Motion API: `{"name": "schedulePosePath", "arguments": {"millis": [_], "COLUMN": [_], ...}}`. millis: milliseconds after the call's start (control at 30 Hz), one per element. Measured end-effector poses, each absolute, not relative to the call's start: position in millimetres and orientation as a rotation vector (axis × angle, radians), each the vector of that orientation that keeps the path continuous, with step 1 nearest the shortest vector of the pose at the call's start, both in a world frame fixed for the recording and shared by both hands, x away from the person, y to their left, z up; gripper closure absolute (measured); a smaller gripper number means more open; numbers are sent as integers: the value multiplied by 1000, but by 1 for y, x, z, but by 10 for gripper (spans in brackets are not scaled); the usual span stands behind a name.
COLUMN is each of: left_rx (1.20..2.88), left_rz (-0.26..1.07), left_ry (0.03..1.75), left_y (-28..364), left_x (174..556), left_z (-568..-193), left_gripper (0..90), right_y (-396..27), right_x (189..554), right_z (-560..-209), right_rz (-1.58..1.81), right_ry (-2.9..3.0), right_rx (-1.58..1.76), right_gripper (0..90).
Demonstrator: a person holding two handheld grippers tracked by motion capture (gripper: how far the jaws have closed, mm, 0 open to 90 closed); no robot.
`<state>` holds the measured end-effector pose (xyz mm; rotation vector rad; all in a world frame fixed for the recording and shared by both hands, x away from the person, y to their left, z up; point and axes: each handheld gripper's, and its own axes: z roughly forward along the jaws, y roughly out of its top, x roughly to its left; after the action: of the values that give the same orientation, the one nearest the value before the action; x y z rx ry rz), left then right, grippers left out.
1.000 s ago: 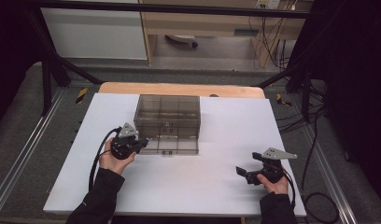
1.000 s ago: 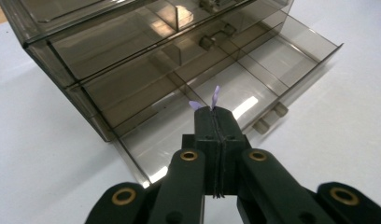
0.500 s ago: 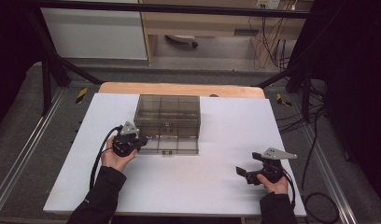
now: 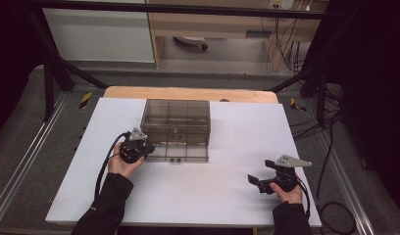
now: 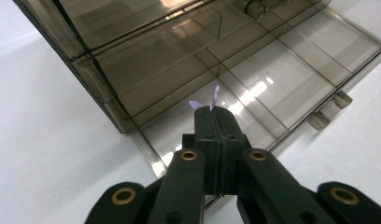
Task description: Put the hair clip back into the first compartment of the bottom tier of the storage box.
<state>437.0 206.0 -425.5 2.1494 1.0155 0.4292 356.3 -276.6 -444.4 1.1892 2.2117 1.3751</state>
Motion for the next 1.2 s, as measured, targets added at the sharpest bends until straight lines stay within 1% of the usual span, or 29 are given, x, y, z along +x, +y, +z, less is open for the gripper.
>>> {"name": "schedulePosePath", "arguments": {"millis": [433,567,733,967,1133,1200], "left_rx": [2171,2170,2153,2111,2083,2075], "left_rz": [416,427,443,460,475,480], "left_ry": [1033,1035,1034,1030,1034,1035], "left_y": [204,204,206,210,211,211], "left_x": [440,440,438,431,425,423], "left_z": [-431,-431,-427,-417,-411,-408], "left_gripper": [892,872,812,693,574,512], "right_y": [-277,-277,-277,-277,-277,-277], "right_x": [356,356,356,356,356,356], "right_z": [-444,-444,-444,-444,-444,-444], "right_rz": [1376,1376,1375,1375,1376,1377], "right_ry": [2210,2210,2211,2209,2207,2207], "right_rx": [1188,1184,1186,1184,1180,1182], "right_gripper": [13,13,13,13,13,13]}}
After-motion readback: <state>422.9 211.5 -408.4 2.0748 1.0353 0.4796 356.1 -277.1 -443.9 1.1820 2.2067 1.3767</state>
